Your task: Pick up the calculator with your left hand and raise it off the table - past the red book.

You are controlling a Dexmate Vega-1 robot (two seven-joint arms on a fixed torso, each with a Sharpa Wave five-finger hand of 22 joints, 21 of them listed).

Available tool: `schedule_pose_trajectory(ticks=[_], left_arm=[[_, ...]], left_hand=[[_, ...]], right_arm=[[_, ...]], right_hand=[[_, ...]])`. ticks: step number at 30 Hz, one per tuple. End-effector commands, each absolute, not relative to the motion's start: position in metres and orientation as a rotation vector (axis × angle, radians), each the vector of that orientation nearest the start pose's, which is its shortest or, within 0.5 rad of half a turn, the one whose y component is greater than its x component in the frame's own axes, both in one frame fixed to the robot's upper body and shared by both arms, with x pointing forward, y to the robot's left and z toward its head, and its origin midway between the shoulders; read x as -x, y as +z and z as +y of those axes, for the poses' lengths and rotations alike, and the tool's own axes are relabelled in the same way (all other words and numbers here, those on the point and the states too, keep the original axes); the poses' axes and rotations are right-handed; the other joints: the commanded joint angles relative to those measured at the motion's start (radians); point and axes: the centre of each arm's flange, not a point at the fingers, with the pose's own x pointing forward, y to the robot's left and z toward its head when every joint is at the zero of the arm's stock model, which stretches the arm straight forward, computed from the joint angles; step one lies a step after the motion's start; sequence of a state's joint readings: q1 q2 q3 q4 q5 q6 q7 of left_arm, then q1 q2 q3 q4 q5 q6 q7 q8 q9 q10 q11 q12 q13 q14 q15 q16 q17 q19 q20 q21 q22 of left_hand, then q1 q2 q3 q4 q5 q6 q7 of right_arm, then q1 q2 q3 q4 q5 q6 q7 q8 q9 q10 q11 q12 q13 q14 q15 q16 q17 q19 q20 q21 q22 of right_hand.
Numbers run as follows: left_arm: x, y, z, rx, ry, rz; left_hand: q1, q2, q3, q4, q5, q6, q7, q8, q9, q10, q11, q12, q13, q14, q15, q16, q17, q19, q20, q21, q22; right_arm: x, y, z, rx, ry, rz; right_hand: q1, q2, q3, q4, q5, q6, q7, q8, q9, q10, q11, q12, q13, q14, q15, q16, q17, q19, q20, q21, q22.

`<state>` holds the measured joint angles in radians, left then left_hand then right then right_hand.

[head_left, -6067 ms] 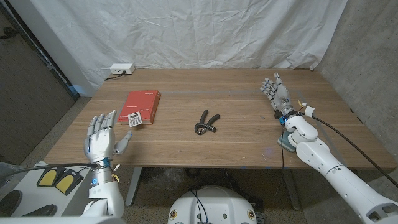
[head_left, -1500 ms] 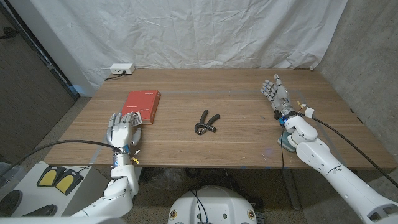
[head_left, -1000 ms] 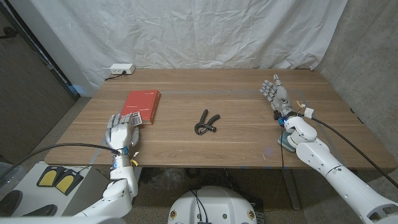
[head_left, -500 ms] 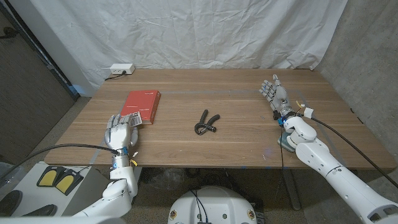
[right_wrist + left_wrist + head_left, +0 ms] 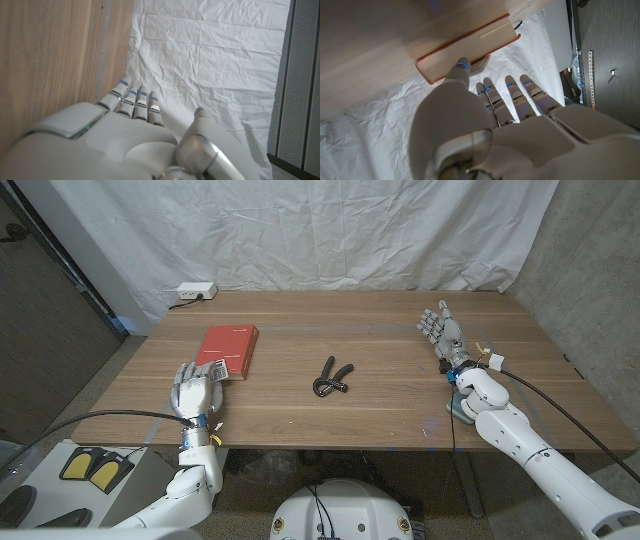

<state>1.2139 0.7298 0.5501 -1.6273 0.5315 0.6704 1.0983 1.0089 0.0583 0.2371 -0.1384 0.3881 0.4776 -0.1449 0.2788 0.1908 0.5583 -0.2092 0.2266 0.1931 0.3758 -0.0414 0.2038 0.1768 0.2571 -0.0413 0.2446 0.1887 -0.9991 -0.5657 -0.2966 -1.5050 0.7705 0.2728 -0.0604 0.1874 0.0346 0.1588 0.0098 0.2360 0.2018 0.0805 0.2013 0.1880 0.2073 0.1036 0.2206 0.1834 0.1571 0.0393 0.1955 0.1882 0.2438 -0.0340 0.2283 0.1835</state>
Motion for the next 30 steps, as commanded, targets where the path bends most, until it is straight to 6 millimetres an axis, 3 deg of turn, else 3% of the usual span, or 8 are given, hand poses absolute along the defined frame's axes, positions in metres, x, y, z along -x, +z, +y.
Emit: schedule_pose_trajectory(ticks=[1, 15, 30], left_arm=[[-0.5263, -0.1748, 0.3457, -1.343, 0.993, -0.531], [-0.5248, -0.1778, 0.3444, -1.314, 1.002, -0.559], [-0.5189, -0.1828, 0.3449, -1.286, 1.024, -0.572]], left_hand=[[0.018, 0.005, 0.013, -0.001, -0.009, 0.025, 0.001, 0.012, 0.0, 0.018, 0.001, 0.003, 0.002, 0.022, -0.156, 0.004, 0.001, 0.012, -0.103, 0.009, 0.003], [0.064, 0.037, 0.039, -0.002, -0.085, 0.158, 0.006, 0.039, -0.004, 0.124, 0.005, 0.006, 0.0, 0.116, -0.174, 0.001, 0.0, 0.065, -0.115, 0.028, 0.005], [0.107, 0.071, 0.076, -0.003, -0.162, 0.252, 0.016, 0.046, -0.008, 0.214, 0.008, 0.005, -0.001, 0.195, -0.174, -0.003, 0.001, 0.1, -0.118, 0.042, 0.005]], right_arm=[[-0.6135, -0.0395, -0.3095, -0.186, 0.159, -0.598], [-0.6127, -0.0431, -0.3125, -0.196, 0.158, -0.596], [-0.6089, -0.0432, -0.3123, -0.192, 0.158, -0.601]], right_hand=[[0.001, 0.01, -0.001, -0.004, -0.002, 0.003, -0.004, -0.003, 0.002, 0.008, -0.002, -0.002, 0.006, 0.009, -0.001, -0.001, 0.004, 0.005, 0.001, -0.004, 0.005], [0.001, 0.01, -0.001, -0.004, -0.002, 0.003, -0.002, -0.004, 0.002, 0.008, -0.002, -0.002, 0.006, 0.012, -0.003, 0.0, 0.004, 0.006, 0.001, -0.005, 0.005], [0.0, 0.011, -0.002, -0.005, -0.002, 0.004, -0.003, -0.003, 0.002, 0.008, -0.004, -0.002, 0.006, 0.014, 0.001, 0.0, 0.004, 0.008, 0.001, -0.006, 0.006]])
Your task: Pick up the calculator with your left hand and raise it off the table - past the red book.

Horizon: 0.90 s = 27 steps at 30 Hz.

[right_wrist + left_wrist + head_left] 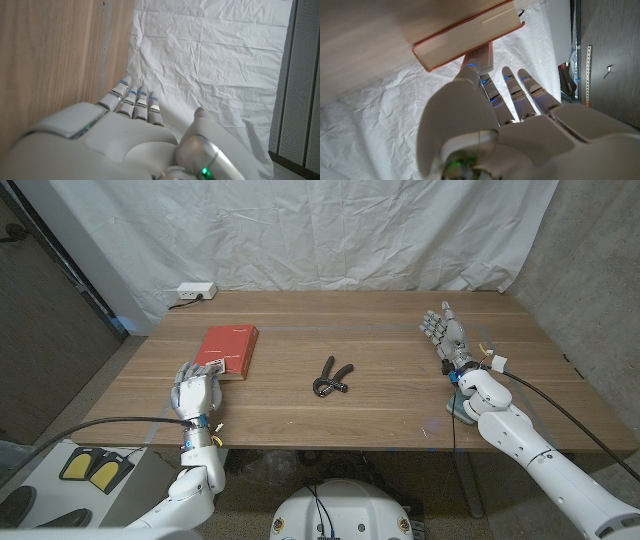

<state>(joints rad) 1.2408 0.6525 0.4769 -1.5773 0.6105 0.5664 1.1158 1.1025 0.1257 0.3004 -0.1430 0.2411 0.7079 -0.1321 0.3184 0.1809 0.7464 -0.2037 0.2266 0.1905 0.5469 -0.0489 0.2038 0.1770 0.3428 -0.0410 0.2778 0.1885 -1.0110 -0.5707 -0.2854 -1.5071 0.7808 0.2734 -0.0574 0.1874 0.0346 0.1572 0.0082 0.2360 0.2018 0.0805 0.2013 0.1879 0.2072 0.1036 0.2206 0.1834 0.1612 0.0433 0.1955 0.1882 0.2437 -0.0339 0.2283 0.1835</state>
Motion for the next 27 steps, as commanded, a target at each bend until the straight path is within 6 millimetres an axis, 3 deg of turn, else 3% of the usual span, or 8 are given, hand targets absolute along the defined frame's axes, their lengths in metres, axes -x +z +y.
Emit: schedule_pose_trajectory(ticks=[1, 27], left_arm=[[-0.518, -0.183, 0.345, -1.291, 1.023, -0.573], [-0.506, -0.179, 0.347, -1.262, 1.078, -0.597]], left_hand=[[0.014, 0.004, 0.014, 0.002, -0.02, 0.03, 0.003, 0.007, 0.002, 0.032, 0.001, 0.004, 0.002, 0.027, -0.167, -0.004, 0.001, 0.019, -0.119, 0.01, 0.006], [0.039, 0.016, 0.05, 0.004, -0.06, 0.118, 0.008, 0.011, -0.001, 0.103, 0.0, -0.002, 0.001, 0.096, -0.169, -0.006, 0.002, 0.049, -0.125, 0.023, 0.005]], right_arm=[[-0.608, -0.043, -0.312, -0.193, 0.158, -0.601], [-0.605, -0.044, -0.312, -0.19, 0.165, -0.606]], right_hand=[[0.0, 0.011, 0.0, -0.003, -0.002, 0.004, -0.003, -0.003, 0.002, 0.009, -0.004, -0.002, 0.006, 0.009, -0.004, 0.0, 0.004, 0.008, 0.001, -0.006, 0.006], [0.0, 0.013, -0.001, -0.005, -0.003, 0.003, -0.001, -0.004, 0.002, 0.009, -0.001, -0.003, 0.006, 0.009, -0.004, -0.001, 0.005, 0.008, 0.002, -0.008, 0.006]])
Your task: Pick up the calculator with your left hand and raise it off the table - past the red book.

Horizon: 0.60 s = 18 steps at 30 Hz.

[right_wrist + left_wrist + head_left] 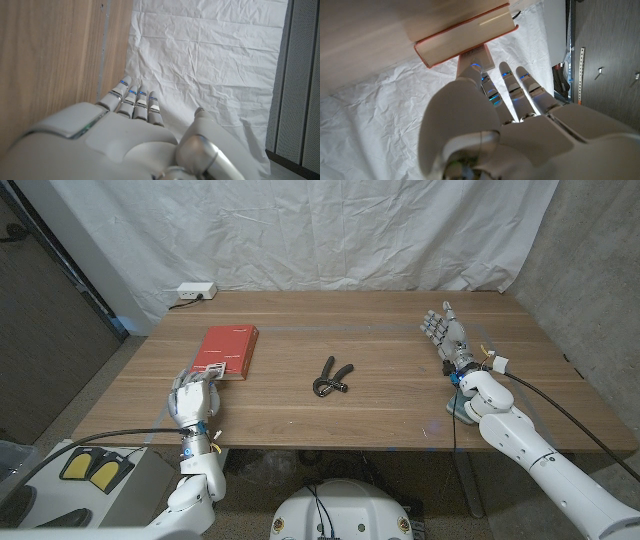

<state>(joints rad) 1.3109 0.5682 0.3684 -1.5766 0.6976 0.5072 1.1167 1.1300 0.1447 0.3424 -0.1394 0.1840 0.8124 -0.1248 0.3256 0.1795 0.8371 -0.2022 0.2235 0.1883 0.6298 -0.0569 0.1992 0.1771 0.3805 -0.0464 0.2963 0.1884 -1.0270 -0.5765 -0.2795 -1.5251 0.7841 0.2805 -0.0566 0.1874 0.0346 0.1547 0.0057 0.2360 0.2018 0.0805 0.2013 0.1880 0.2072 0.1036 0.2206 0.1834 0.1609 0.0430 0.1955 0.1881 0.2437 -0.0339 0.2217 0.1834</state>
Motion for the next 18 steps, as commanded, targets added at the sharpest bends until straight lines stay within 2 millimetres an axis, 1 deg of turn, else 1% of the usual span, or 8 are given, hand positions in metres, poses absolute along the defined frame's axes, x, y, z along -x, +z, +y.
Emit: schedule_pose_trajectory(ticks=[1, 11, 18], left_arm=[[-0.506, -0.178, 0.347, -1.267, 1.078, -0.6], [-0.503, -0.172, 0.345, -1.264, 1.083, -0.63], [-0.496, -0.164, 0.345, -1.254, 1.094, -0.649]], left_hand=[[0.012, -0.003, 0.008, 0.0, -0.003, 0.014, 0.001, 0.003, 0.001, 0.013, -0.002, 0.001, 0.003, 0.014, -0.161, -0.002, 0.002, 0.013, -0.119, 0.005, 0.005], [0.014, -0.004, 0.015, 0.001, -0.005, 0.026, 0.004, 0.001, 0.0, 0.021, -0.002, -0.003, 0.003, 0.023, -0.161, -0.004, 0.002, 0.017, -0.121, 0.008, 0.006], [0.015, -0.005, 0.017, 0.002, -0.006, 0.03, 0.004, -0.001, 0.0, 0.025, -0.001, -0.004, 0.003, 0.025, -0.161, -0.005, 0.002, 0.019, -0.12, 0.009, 0.006]], right_arm=[[-0.605, -0.044, -0.312, -0.19, 0.164, -0.607], [-0.6, -0.045, -0.313, -0.193, 0.16, -0.613], [-0.598, -0.045, -0.313, -0.193, 0.159, -0.617]], right_hand=[[0.0, 0.013, 0.001, -0.002, -0.003, 0.003, -0.002, -0.004, 0.002, 0.009, -0.001, -0.003, 0.006, 0.009, -0.004, -0.001, 0.005, 0.008, 0.002, -0.002, 0.006], [0.0, 0.013, 0.0, -0.003, -0.003, 0.003, -0.002, -0.003, 0.002, 0.01, -0.001, -0.003, 0.006, 0.01, -0.004, -0.001, 0.005, 0.009, 0.002, -0.003, 0.006], [0.0, 0.013, 0.0, -0.003, -0.003, 0.004, -0.002, -0.003, 0.002, 0.009, -0.002, -0.003, 0.006, 0.01, -0.005, -0.001, 0.005, 0.009, 0.001, -0.003, 0.006]])
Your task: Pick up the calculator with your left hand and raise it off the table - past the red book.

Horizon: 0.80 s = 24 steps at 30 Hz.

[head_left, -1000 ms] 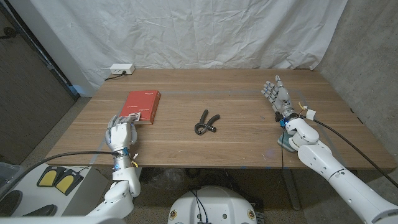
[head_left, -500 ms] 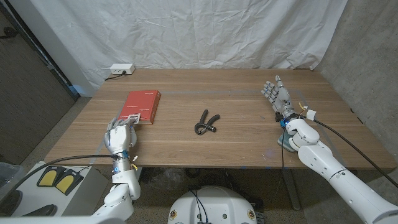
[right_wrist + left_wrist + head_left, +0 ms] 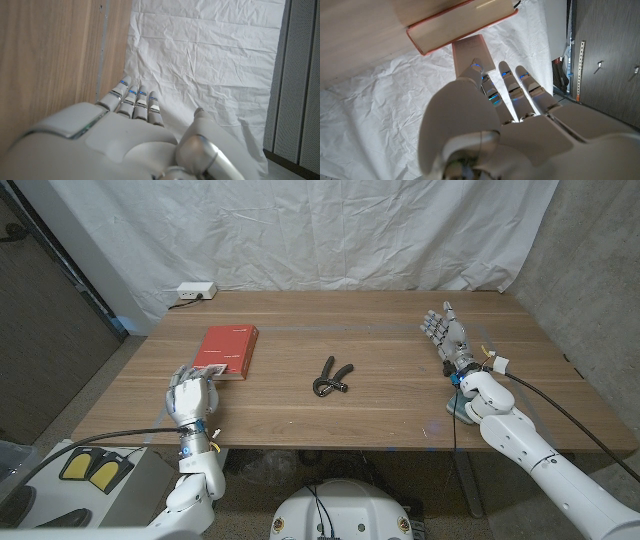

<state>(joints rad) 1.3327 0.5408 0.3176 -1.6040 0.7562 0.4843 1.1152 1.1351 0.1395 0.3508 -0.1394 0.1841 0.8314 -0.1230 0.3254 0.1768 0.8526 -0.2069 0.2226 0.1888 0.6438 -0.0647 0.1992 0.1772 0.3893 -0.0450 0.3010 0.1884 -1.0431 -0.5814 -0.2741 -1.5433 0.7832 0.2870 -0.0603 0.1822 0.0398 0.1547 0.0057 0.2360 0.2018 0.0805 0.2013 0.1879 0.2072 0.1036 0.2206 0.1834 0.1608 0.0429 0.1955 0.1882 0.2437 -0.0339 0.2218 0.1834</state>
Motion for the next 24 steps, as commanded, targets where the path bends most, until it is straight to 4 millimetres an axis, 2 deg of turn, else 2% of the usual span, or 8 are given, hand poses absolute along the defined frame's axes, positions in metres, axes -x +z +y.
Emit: schedule_pose_trajectory(ticks=[1, 24], left_arm=[[-0.495, -0.163, 0.346, -1.253, 1.096, -0.651], [-0.486, -0.15, 0.34, -1.221, 1.096, -0.684]], left_hand=[[0.009, 0.0, 0.009, 0.002, -0.007, 0.011, 0.003, -0.001, 0.003, 0.01, 0.003, -0.004, 0.002, 0.012, -0.153, -0.006, 0.002, 0.01, -0.121, 0.004, 0.006], [0.012, -0.001, 0.023, 0.005, -0.008, 0.028, 0.006, -0.011, 0.003, 0.03, 0.003, -0.01, 0.002, 0.028, -0.154, -0.008, 0.002, 0.015, -0.122, 0.007, 0.006]], right_arm=[[-0.598, -0.045, -0.313, -0.195, 0.159, -0.618], [-0.595, -0.046, -0.317, -0.201, 0.159, -0.626]], right_hand=[[0.005, 0.008, 0.0, -0.003, -0.003, 0.004, -0.002, -0.003, 0.002, 0.009, -0.002, -0.003, 0.006, 0.01, -0.005, -0.001, 0.005, 0.009, 0.002, -0.003, 0.006], [0.004, 0.009, -0.001, -0.004, -0.003, 0.003, 0.0, -0.003, 0.002, 0.009, -0.001, -0.004, 0.006, 0.011, -0.005, -0.001, 0.005, 0.01, 0.002, -0.005, 0.006]])
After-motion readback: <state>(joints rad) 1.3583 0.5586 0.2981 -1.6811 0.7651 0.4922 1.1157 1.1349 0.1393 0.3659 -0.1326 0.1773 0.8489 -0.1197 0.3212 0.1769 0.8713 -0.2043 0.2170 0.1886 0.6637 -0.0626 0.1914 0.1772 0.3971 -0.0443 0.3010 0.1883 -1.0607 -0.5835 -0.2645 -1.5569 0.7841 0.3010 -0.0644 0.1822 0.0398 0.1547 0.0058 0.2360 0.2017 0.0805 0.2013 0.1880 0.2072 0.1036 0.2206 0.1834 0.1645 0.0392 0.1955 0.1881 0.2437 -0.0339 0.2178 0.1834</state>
